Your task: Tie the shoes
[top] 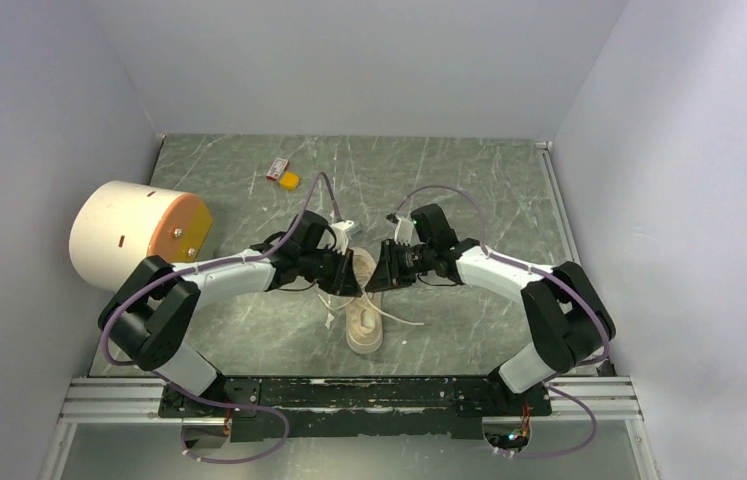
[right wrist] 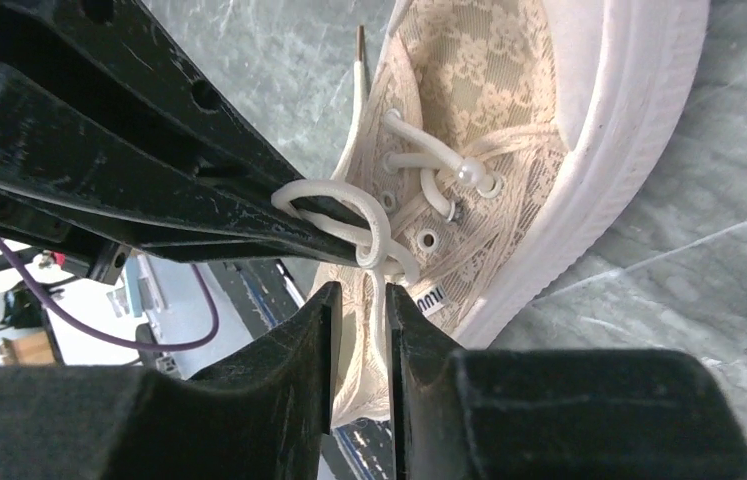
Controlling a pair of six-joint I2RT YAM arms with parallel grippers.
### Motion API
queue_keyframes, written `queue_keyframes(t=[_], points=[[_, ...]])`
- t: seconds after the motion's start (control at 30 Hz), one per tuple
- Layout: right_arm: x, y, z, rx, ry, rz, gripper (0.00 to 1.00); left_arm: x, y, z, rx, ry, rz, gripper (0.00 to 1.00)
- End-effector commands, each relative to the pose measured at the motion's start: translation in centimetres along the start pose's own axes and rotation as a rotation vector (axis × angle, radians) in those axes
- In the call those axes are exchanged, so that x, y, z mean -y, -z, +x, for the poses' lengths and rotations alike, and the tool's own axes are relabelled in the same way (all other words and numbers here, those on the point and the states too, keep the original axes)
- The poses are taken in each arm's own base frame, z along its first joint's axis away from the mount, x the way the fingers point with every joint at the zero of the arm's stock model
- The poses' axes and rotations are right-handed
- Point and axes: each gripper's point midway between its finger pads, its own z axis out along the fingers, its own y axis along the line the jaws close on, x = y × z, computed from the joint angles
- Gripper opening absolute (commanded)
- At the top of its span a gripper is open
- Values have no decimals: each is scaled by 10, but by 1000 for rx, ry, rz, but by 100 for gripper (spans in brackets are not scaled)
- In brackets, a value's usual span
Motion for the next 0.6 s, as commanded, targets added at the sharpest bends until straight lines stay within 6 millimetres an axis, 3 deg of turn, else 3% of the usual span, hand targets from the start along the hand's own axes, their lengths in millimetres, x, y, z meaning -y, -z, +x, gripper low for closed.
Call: queue_keyframes(t=[0.0,0.57], points=[[5,0,-11,13,50,51,27,-1,0,-1,16,-35,-7,7],[16,-19,-7,-15,44,50,27,4,-2,-2,32,-8,20,5]])
